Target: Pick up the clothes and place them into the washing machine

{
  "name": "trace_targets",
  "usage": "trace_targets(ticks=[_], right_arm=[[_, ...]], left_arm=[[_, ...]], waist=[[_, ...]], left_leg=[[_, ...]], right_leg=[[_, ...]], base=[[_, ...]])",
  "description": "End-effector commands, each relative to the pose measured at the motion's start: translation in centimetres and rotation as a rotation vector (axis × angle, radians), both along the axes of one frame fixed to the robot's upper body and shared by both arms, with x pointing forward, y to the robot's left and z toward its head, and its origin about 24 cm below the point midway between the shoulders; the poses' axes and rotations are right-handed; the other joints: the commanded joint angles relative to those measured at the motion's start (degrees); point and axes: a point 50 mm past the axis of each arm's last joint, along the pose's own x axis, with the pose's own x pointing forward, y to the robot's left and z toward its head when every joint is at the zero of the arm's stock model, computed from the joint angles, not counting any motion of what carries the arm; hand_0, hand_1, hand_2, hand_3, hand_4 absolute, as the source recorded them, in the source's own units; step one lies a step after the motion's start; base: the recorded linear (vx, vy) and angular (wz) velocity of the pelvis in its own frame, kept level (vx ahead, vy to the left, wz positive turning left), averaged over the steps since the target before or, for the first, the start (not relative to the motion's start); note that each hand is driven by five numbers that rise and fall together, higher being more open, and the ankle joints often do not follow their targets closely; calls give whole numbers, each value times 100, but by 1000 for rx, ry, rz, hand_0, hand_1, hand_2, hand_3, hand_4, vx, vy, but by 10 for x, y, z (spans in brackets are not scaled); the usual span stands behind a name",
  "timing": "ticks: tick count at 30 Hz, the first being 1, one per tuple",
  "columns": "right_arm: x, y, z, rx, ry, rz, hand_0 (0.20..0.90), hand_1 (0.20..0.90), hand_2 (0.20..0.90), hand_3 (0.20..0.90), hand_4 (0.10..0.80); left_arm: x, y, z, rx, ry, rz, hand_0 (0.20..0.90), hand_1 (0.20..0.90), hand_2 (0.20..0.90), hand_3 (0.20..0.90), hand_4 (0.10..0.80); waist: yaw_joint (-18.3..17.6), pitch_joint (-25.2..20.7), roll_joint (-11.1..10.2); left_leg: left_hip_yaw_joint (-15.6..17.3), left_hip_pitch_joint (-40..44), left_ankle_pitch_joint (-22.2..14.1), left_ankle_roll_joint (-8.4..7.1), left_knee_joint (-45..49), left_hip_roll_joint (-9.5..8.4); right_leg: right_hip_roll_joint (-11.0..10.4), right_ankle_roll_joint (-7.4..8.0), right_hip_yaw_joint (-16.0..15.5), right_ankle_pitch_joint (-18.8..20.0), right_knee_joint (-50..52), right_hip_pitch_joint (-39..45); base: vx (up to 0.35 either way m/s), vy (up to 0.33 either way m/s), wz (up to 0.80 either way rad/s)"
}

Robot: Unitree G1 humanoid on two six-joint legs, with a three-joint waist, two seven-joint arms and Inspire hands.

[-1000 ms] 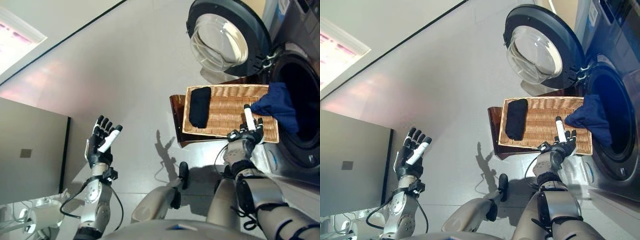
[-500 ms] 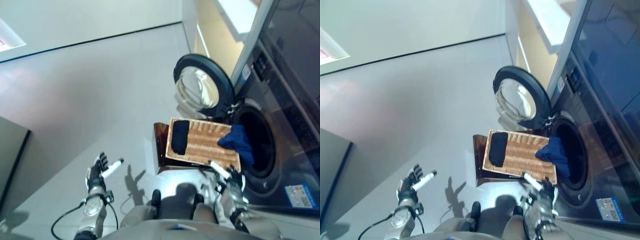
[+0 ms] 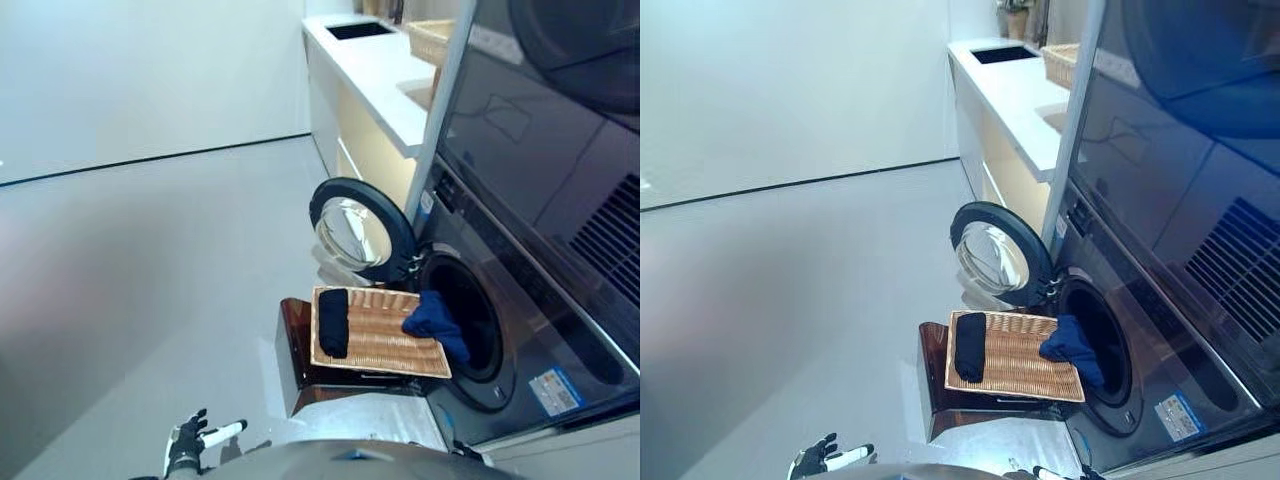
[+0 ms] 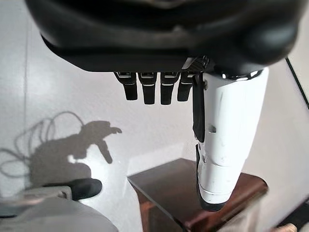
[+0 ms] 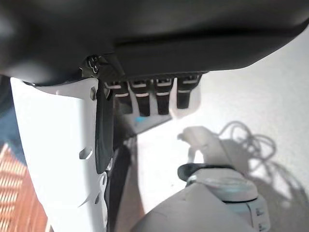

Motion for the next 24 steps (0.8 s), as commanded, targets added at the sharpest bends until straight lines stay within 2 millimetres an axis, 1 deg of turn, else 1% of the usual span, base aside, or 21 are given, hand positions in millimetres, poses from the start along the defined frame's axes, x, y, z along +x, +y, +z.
trace_targets(ticks=[1, 3, 4, 5, 6, 7, 8, 9, 10, 12, 13, 14, 16, 17, 18, 19, 20, 21, 22, 23, 24], right_arm=[[27, 8, 1, 28, -73, 93, 900, 900, 900, 900, 800], [27, 8, 1, 28, -73, 93, 900, 900, 900, 900, 800], [30, 8, 1, 27, -88, 76, 900, 900, 900, 900, 800], [31, 9, 1, 26, -88, 75, 900, 900, 900, 900, 800], [31, 9, 1, 26, -88, 74, 900, 900, 900, 900, 800], [31, 8, 1, 23, -83, 86, 900, 900, 900, 900, 800], [32, 8, 2, 19, -77, 107, 900, 900, 900, 900, 800], [33, 9, 1, 23, -74, 119, 900, 900, 900, 900, 800], [30, 11, 0, 23, -55, 143, 900, 900, 900, 900, 800], [33, 16, 0, 23, -52, 199, 900, 900, 900, 900, 800], [35, 17, 0, 31, -56, 233, 900, 900, 900, 900, 800], [38, 18, 1, 29, -63, 249, 900, 900, 900, 900, 800], [47, 15, 2, 9, -86, 252, 900, 900, 900, 900, 800], [54, 15, 4, 2, -106, 258, 900, 900, 900, 900, 800], [66, 17, 6, -4, -143, 286, 900, 900, 900, 900, 800], [72, 17, 8, -9, -161, 290, 900, 900, 900, 900, 800], [79, 18, 10, -12, -182, 292, 900, 900, 900, 900, 800], [90, 20, 12, -18, -215, 292, 900, 900, 900, 900, 800], [95, 18, 14, -26, -232, 276, 900, 900, 900, 900, 800], [99, 17, 16, -32, -248, 254, 900, 900, 900, 900, 800], [104, 17, 17, -36, -267, 243, 900, 900, 900, 900, 800]], left_arm=[[32, 35, 15, 94, -99, -23, 900, 900, 900, 900, 800], [32, 35, 15, 94, -99, -23, 900, 900, 900, 900, 800], [35, 35, 16, 111, -100, -48, 900, 900, 900, 900, 800], [39, 35, 17, 111, -112, -44, 900, 900, 900, 900, 800], [38, 35, 17, 111, -111, -44, 900, 900, 900, 900, 800], [43, 34, 18, 112, -131, -35, 900, 900, 900, 900, 800], [46, 33, 19, 113, -148, -20, 900, 900, 900, 900, 800], [48, 32, 19, 113, -153, -16, 900, 900, 900, 900, 800], [48, 31, 19, 113, -160, 1, 900, 900, 900, 900, 800], [46, 27, 17, 104, -156, 35, 900, 900, 900, 900, 800], [47, 23, 17, 89, -165, 43, 900, 900, 900, 900, 800], [49, 19, 16, 75, -167, 29, 900, 900, 900, 900, 800], [59, 9, 17, 58, -191, -9, 900, 900, 900, 900, 800], [63, 5, 17, 49, -202, -15, 900, 900, 900, 900, 800], [68, 1, 18, 40, -220, -18, 900, 900, 900, 900, 800], [70, -1, 19, 33, -230, -24, 900, 900, 900, 900, 800], [71, -2, 19, 27, -237, -21, 900, 900, 900, 900, 800], [70, -3, 19, 29, -233, -22, 900, 900, 900, 900, 800], [70, -3, 18, 39, -229, -27, 900, 900, 900, 900, 800], [68, -4, 17, 43, -216, -36, 900, 900, 900, 900, 800], [67, -5, 16, 50, -201, -42, 900, 900, 900, 900, 800]], waist=[[-168, 471, -98], [-162, 477, -108], [-233, 455, -172], [-254, 439, -210], [-263, 450, -197], [-260, 421, -273], [-272, 436, -305], [-319, 407, -356], [-257, 329, -424], [-199, 168, -516], [-172, 121, -555], [-161, 129, -598], [-164, 251, -655], [-130, 365, -669], [-100, 431, -710], [-65, 438, -726], [-48, 422, -732], [-24, 360, -748], [25, 342, -727], [57, 324, -653], [87, 305, -611]], left_leg=[[-221, -164, -227, 42, 370, -149], [-214, -159, -230, 41, 369, -157], [-340, -51, -255, -43, 263, -146], [-365, -24, -289, -74, 239, -148], [-378, -4, -298, -76, 236, -135], [-413, 20, -348, -122, 229, -151], [-457, 79, -432, -168, 273, -113], [-512, 96, -473, -202, 291, -92], [-499, 150, -506, -238, 288, -37], [-526, 185, -595, -300, 372, 91], [-581, 170, -674, -347, 552, 141], [-597, 32, -694, -394, 944, 168], [-528, -582, -438, -486, 2229, 219], [-549, -814, -307, -484, 2591, 150], [-472, -1037, -217, -472, 2921, 101], [-402, -1157, -163, -442, 2910, 117], [-279, -1236, -165, -427, 2595, 223], [-204, -1256, -237, -426, 2109, 332], [-206, -1196, -123, -478, 1571, 427], [-246, -1273, 232, -560, 967, 566], [-230, -1400, 472, -605, 454, 651]], right_leg=[[329, -17, 231, 593, 1713, -604], [322, -17, 242, 574, 1744, -616], [333, -102, 355, 385, 913, -719], [243, -97, 346, 433, 443, -774], [252, -100, 328, 436, 419, -739], [138, -66, 306, 593, -119, -831], [90, -30, 287, 724, -357, -774], [161, -24, 547, 709, -418, -714], [177, -32, 579, 710, -500, -596], [283, -71, 564, 656, -477, -429], [333, -110, 523, 615, -531, -273], [355, -150, 483, 571, -575, -135], [377, -328, 293, 480, -622, 145], [365, -394, 229, 483, -661, 228], [371, -449, 177, 482, -735, 289], [382, -472, 177, 461, -796, 354], [378, -457, 165, 430, -864, 414], [369, -421, 163, 394, -954, 471], [388, -374, 160, 380, -1022, 544], [445, -351, 153, 346, -1071, 591], [475, -339, 140, 288, -1137, 666]], base=[[-77, 46, -6], [14, -24, -15], [124, -119, -17], [130, -120, -5], [111, -117, 4], [133, -123, 50], [159, -174, 66], [157, -183, 74], [176, -217, 50], [236, -250, 27], [220, -258, 6], [185, -282, 23], [30, -214, 57], [-66, -148, 69], [-49, -111, 54], [24, -90, 48], [108, -30, 29], [173, 15, 19], [212, 59, 14], [215, 89, 28], [203, 108, 47]])
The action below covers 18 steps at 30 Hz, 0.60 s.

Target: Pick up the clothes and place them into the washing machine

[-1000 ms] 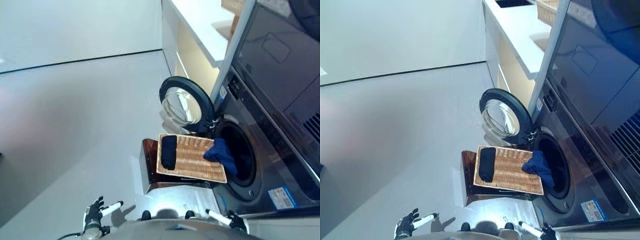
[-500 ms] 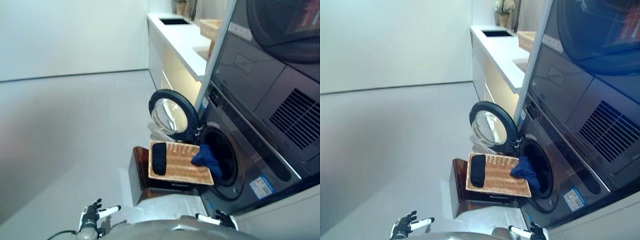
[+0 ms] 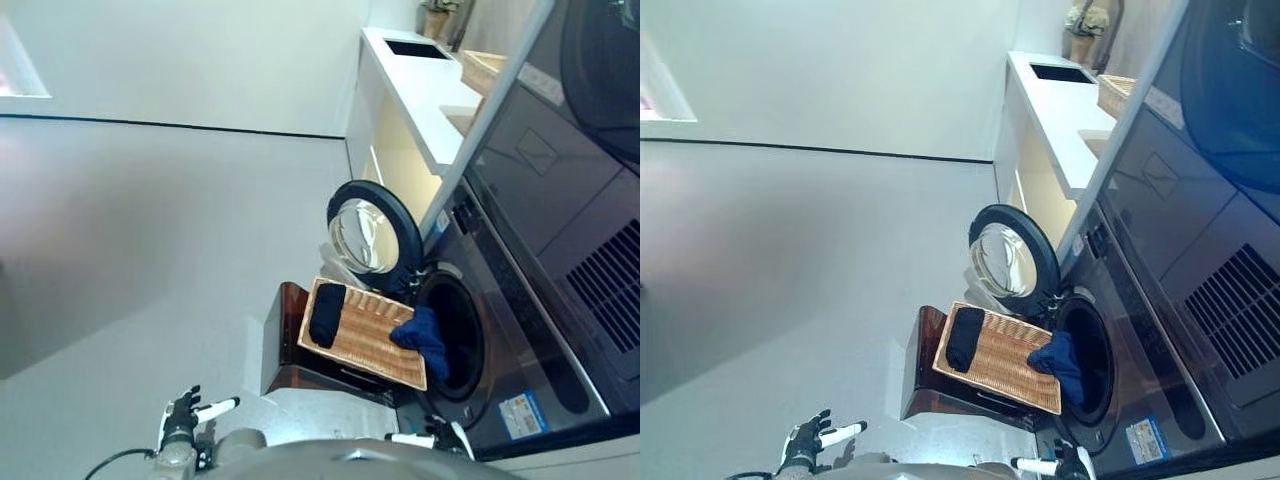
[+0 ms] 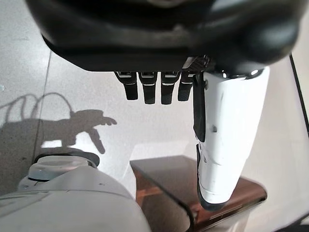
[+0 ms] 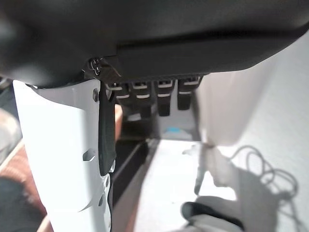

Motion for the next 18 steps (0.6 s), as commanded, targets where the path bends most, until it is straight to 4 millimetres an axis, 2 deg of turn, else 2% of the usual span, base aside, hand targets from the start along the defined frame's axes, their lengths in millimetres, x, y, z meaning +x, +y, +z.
trace_targets(ticks=[1, 2, 4, 5, 7, 9, 10, 11, 12, 13, 14, 15, 17, 18], right_arm=[[48, 3, 15, -8, -201, -28, 900, 900, 900, 900, 800], [56, 0, 18, -14, -222, -23, 900, 900, 900, 900, 800], [62, 4, 20, -3, -237, -14, 900, 900, 900, 900, 800], [64, 3, 21, -5, -247, -17, 900, 900, 900, 900, 800], [71, 3, 23, -1, -258, -54, 900, 900, 900, 900, 800], [72, 4, 23, 1, -254, -50, 900, 900, 900, 900, 800], [82, 6, 26, -8, -263, -24, 900, 900, 900, 900, 800], [82, 7, 26, -8, -263, -24, 900, 900, 900, 900, 800], [97, 8, 32, -18, -294, -11, 900, 900, 900, 900, 800], [107, 9, 36, -31, -309, 4, 900, 900, 900, 900, 800], [107, 9, 36, -32, -309, 4, 900, 900, 900, 900, 800], [118, 9, 41, -44, -333, 23, 900, 900, 900, 900, 800], [131, 7, 48, -76, -346, 44, 900, 900, 900, 900, 800], [131, 1, 49, -95, -336, 26, 900, 900, 900, 900, 800]], left_arm=[[34, -13, 9, 16, -131, -33, 900, 900, 900, 900, 800], [32, -12, 8, 27, -117, -41, 900, 900, 900, 900, 800], [28, -10, 7, 34, -96, -54, 900, 900, 900, 900, 800], [26, -8, 7, 48, -86, -77, 900, 900, 900, 900, 800], [21, 4, 8, 87, -70, -90, 900, 900, 900, 900, 800], [21, 8, 9, 94, -71, -78, 900, 900, 900, 900, 800], [23, 14, 12, 108, -84, -60, 900, 900, 900, 900, 800], [23, 15, 12, 109, -84, -60, 900, 900, 900, 900, 800], [32, 22, 17, 131, -117, -54, 900, 900, 900, 900, 800], [38, 23, 21, 135, -143, -58, 900, 900, 900, 900, 800], [38, 23, 21, 135, -144, -58, 900, 900, 900, 900, 800], [45, 24, 24, 141, -175, -67, 900, 900, 900, 900, 800], [53, 24, 29, 141, -217, -66, 900, 900, 900, 900, 800], [57, 19, 30, 119, -248, -60, 900, 900, 900, 900, 800]], waist=[[112, -123, -141], [168, -162, -77], [144, -260, -66], [136, -313, -96], [265, -397, -171], [339, -420, -192], [468, -395, -194], [478, -394, -201], [531, -170, -139], [545, -51, -95], [546, -47, -97], [572, 49, -92], [580, 93, -128], [571, 55, -145]], left_leg=[[87, -459, 1037, -176, -1274, 146], [45, -417, 1190, -207, -1518, 98], [22, -326, 1206, -223, -1588, 64], [72, -262, 1174, -218, -1523, 35], [139, -113, 980, -96, -1397, -124], [194, -69, 900, -47, -1341, -174], [273, 23, 761, 76, -1269, -241], [285, 21, 757, 78, -1264, -245], [371, 79, 705, 177, -1193, -212], [397, 100, 706, 195, -1186, -190], [399, 98, 706, 194, -1185, -192], [427, 120, 702, 180, -1224, -212], [405, 176, 718, 136, -1323, -306], [332, 222, 707, 135, -1426, -329]], right_leg=[[-54, 333, 297, 511, -1233, 526], [-36, 341, 287, 411, -1255, 638], [-61, 355, 267, 360, -1266, 684], [-148, 394, 216, 331, -1257, 736], [-386, 536, 301, 312, -1135, 754], [-478, 594, 318, 292, -1037, 729], [-564, 670, 295, 267, -391, 507], [-569, 673, 309, 253, -366, 490], [-549, 716, 190, 368, 494, 4], [-518, 726, 55, 384, 730, -233], [-521, 726, 58, 376, 747, -243], [-526, 660, -192, 420, 544, -428], [-601, 601, -409, 551, -197, -307], [-569, 599, -86, 595, -395, -212]], base=[[240, 158, 35], [170, 123, 23], [160, 137, -4], [274, 205, -11], [245, 180, -12], [133, 131, -42], [135, 150, -57], [81, 187, -58], [-33, 124, -47], [-34, 121, -39], [-53, 62, -40], [-30, 18, -62], [91, -21, -50], [215, -60, 2]])
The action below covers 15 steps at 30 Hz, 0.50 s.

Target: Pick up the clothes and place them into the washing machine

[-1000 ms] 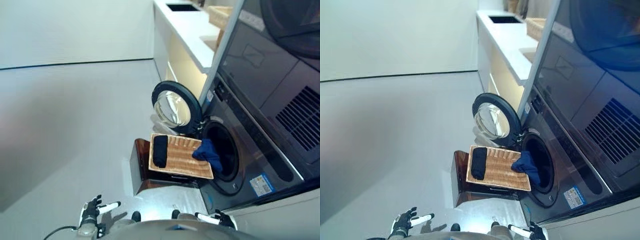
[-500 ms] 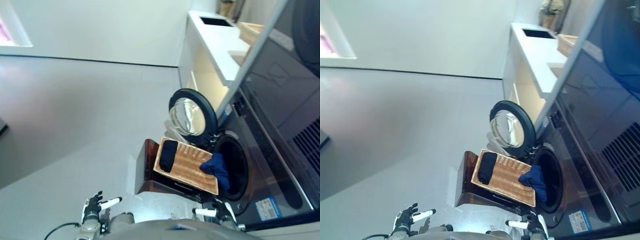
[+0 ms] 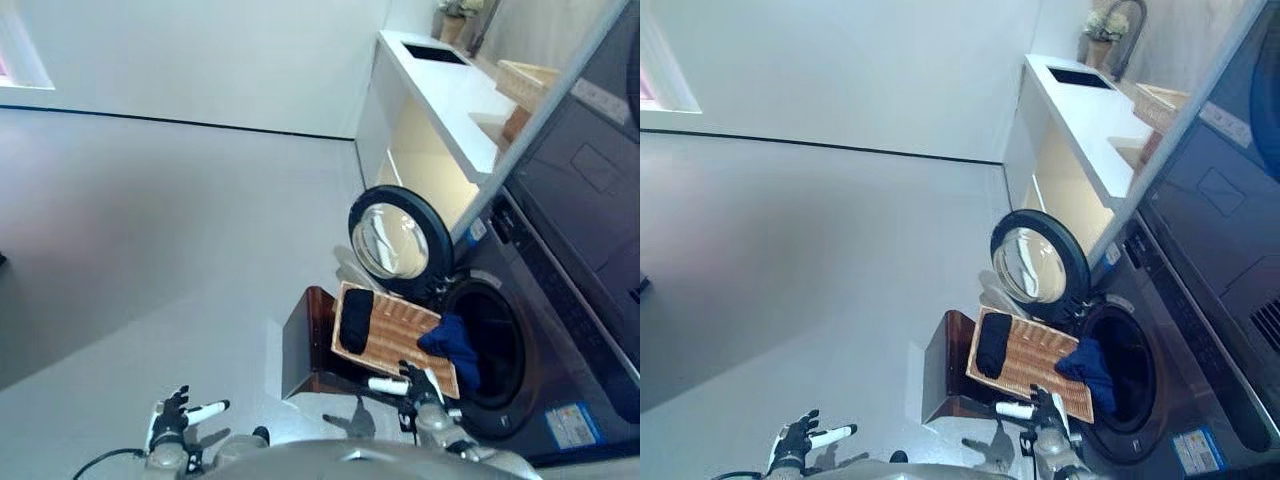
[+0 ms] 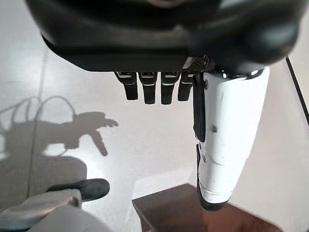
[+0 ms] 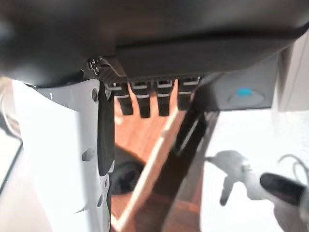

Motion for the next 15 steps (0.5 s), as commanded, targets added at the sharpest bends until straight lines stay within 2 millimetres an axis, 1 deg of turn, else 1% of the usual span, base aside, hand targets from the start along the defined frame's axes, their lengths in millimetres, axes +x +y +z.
trace_targets(ticks=[1, 2, 3, 4, 5, 7, 10, 11, 12, 13, 15], right_arm=[[46, -31, 30, -145, -143, -23, 900, 900, 900, 900, 800], [46, -31, 30, -145, -143, -23, 900, 900, 900, 900, 800], [52, -32, 34, -163, -159, -19, 900, 900, 900, 900, 800], [62, -36, 41, -185, -187, -26, 900, 900, 900, 900, 800], [62, -36, 41, -185, -187, -26, 900, 900, 900, 900, 800], [83, -35, 56, -199, -258, -24, 900, 900, 900, 900, 800], [112, -31, 80, -214, -367, -27, 900, 900, 900, 900, 800], [132, -33, 99, -233, -437, -43, 900, 900, 900, 900, 800], [133, -33, 100, -233, -438, -43, 900, 900, 900, 900, 800], [151, -33, 120, -241, -512, -61, 900, 900, 900, 900, 800], [161, -37, 134, -255, -553, -90, 900, 900, 900, 900, 800]], left_arm=[[56, -7, 23, -5, -256, -23, 900, 900, 900, 900, 800], [56, -7, 23, -5, -256, -23, 900, 900, 900, 900, 800], [58, -12, 24, -18, -280, -28, 900, 900, 900, 900, 800], [69, -26, 29, -64, -344, -64, 900, 900, 900, 900, 800], [69, -26, 29, -64, -344, -64, 900, 900, 900, 900, 800], [82, -34, 38, -92, -415, -84, 900, 900, 900, 900, 800], [106, -43, 57, -122, -552, -112, 900, 900, 900, 900, 800], [121, -47, 73, -148, -654, -106, 900, 900, 900, 900, 800], [121, -47, 73, -148, -654, -106, 900, 900, 900, 900, 800], [136, -51, 96, -183, -786, -101, 900, 900, 900, 900, 800], [144, -57, 114, -201, -885, -124, 900, 900, 900, 900, 800]], waist=[[166, 94, 67], [166, 94, 67], [219, 94, 57], [248, 169, 78], [244, 164, 79], [252, 329, 119], [280, 746, 195], [324, 958, 249], [321, 949, 248], [359, 1158, 302], [412, 1308, 353]], left_leg=[[-324, -218, 134, -368, -173, 54], [-324, -218, 134, -368, -173, 54], [-285, -231, 127, -384, -214, 65], [-297, -389, 146, -420, -213, 68], [-302, -400, 145, -420, -208, 68], [-367, -668, 178, -429, -125, 71], [-475, -1220, 238, -452, 139, 96], [-523, -1556, 250, -465, 337, 105], [-525, -1583, 244, -466, 355, 105], [-557, -1911, 239, -480, 596, 93], [-591, -2159, 192, -492, 808, 79]], right_leg=[[166, -71, 157, 215, -394, 87], [166, -71, 157, 215, -394, 87], [103, -39, -10, 292, -579, 124], [75, -15, -145, 359, -716, 66], [75, -15, -150, 361, -716, 61], [94, -44, -169, 368, -690, -123], [63, -85, -242, 381, -542, -588], [33, -100, -288, 361, -411, -892], [32, -101, -289, 357, -398, -915], [7, -128, -319, 326, -226, -1180], [-32, -143, -367, 255, -20, -1388]], base=[[162, -43, 11], [59, -36, 39], [-29, -59, 32], [-29, -59, 29], [-82, -60, 1], [-147, -49, 10], [-249, -51, 11], [-173, -34, 25], [-195, -17, 31], [-101, 8, 27], [-72, 12, 12]])
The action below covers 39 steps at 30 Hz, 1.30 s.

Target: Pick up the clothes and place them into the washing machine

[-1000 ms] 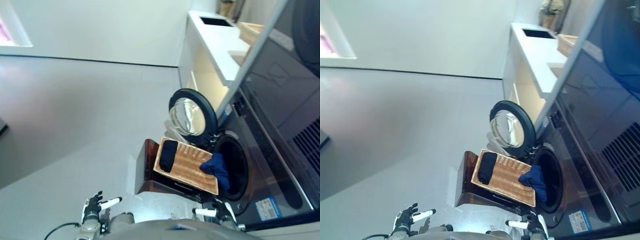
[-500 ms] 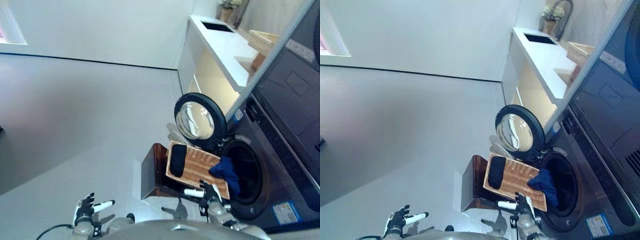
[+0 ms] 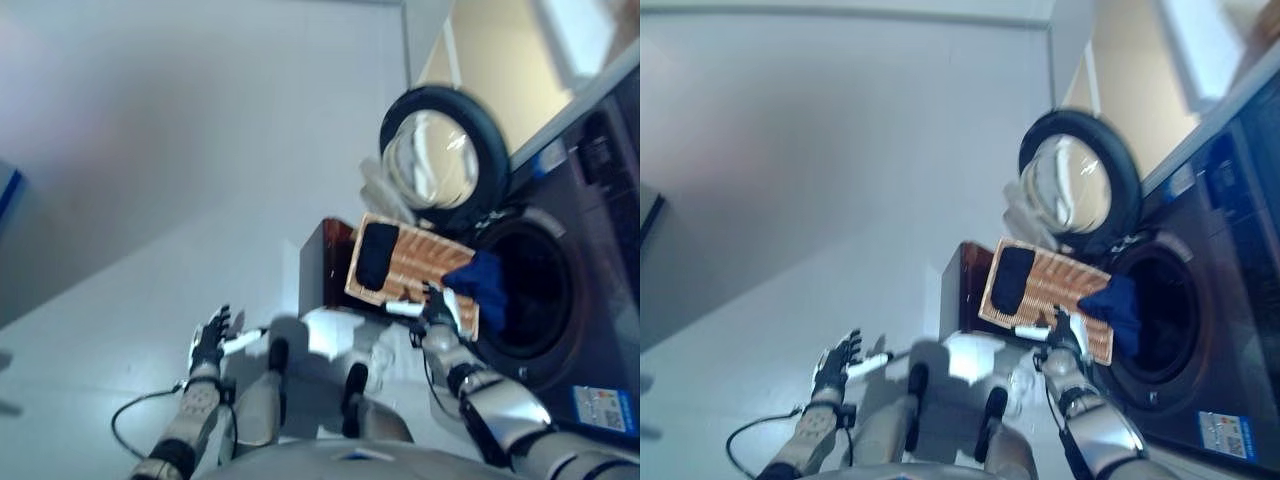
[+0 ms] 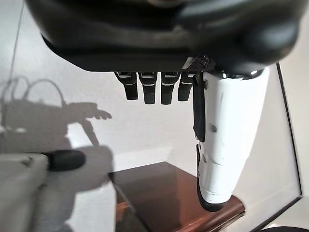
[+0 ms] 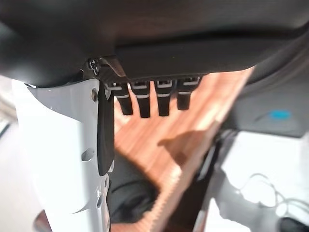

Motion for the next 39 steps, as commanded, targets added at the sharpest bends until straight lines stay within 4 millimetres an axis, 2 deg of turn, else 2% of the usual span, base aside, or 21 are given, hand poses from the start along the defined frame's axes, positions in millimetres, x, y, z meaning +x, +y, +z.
trace_targets(ticks=[1, 3, 4, 5, 8, 12, 13, 20, 22, 24, 25, 28, 39], right_arm=[[35, -12, 49, -48, -217, -66, 900, 900, 900, 900, 800], [40, -18, 58, -47, -239, -100, 900, 900, 900, 900, 800], [40, -18, 58, -47, -239, -100, 900, 900, 900, 900, 800], [49, -21, 74, -52, -292, -119, 900, 900, 900, 900, 800], [50, -27, 78, -59, -294, -146, 900, 900, 900, 900, 800], [59, -40, 101, -97, -347, -190, 900, 900, 900, 900, 800], [59, -47, 104, -117, -343, -214, 900, 900, 900, 900, 800], [58, -52, 108, -184, -330, -225, 900, 900, 900, 900, 800], [56, -62, 110, -210, -308, -251, 900, 900, 900, 900, 800], [56, -62, 110, -210, -308, -251, 900, 900, 900, 900, 800], [54, -71, 113, -222, -301, -263, 900, 900, 900, 900, 800], [52, -79, 115, -244, -290, -267, 900, 900, 900, 900, 800], [55, -96, 141, -279, -341, -311, 900, 900, 900, 900, 800]], left_arm=[[32, 5, 58, -32, -350, 27, 900, 900, 900, 900, 800], [37, 1, 74, -35, -427, 1, 900, 900, 900, 900, 800], [37, 1, 74, -35, -427, 2, 900, 900, 900, 900, 800], [41, 2, 93, -32, -518, 4, 900, 900, 900, 900, 800], [44, 0, 105, -34, -575, -5, 900, 900, 900, 900, 800], [47, -1, 124, -36, -668, -2, 900, 900, 900, 900, 800], [47, -5, 125, -43, -675, -13, 900, 900, 900, 900, 800], [44, -7, 116, -39, -636, -5, 900, 900, 900, 900, 800], [43, -9, 113, -57, -627, -4, 900, 900, 900, 900, 800], [43, -9, 113, -57, -627, -4, 900, 900, 900, 900, 800], [43, -12, 116, -67, -640, -15, 900, 900, 900, 900, 800], [42, -15, 118, -79, -651, -31, 900, 900, 900, 900, 800], [41, -22, 131, -101, -709, -70, 900, 900, 900, 900, 800]], waist=[[177, 75, -101], [234, 144, -76], [232, 139, -77], [281, 180, -57], [337, 195, -28], [375, 240, 68], [397, 226, 128], [369, 111, 252], [388, 67, 356], [389, 68, 357], [401, 65, 442], [426, 56, 534], [541, 167, 798]], left_leg=[[-62, -441, -316, -244, 432, -133], [-102, -648, -347, -265, 556, -145], [-102, -657, -349, -265, 561, -145], [-123, -852, -364, -278, 640, -152], [-119, -994, -380, -280, 674, -168], [-101, -1119, -377, -271, 622, -185], [-96, -1131, -373, -265, 604, -210], [-27, -942, -392, -232, 419, -256], [11, -921, -403, -225, 393, -284], [12, -920, -403, -225, 392, -283], [30, -929, -403, -216, 391, -302], [51, -928, -394, -212, 367, -312], [-5, -1157, -337, -224, 358, -379]], right_leg=[[-357, 145, 17, -111, 219, -201], [-382, 133, -15, -172, 336, -375], [-383, 133, -15, -173, 340, -384], [-400, 129, -18, -203, 456, -562], [-428, 126, -27, -225, 522, -702], [-453, 135, 21, -218, 488, -839], [-463, 134, 21, -222, 471, -846], [-491, 152, 124, -184, 288, -716], [-513, 154, 183, -152, 212, -714], [-513, 154, 184, -150, 211, -713], [-524, 152, 217, -131, 213, -748], [-531, 157, 271, -121, 191, -774], [-578, 163, 228, -124, 172, -913]], base=[[-7, -2, 7], [2, -10, 11], [17, 5, 14], [19, 9, 15], [41, 14, 20], [60, 32, 0], [66, 30, 1], [67, 42, -3], [15, 38, -12], [-1, 22, -12], [-13, 32, -10], [-4, 11, -2], [7, -5, -1]])
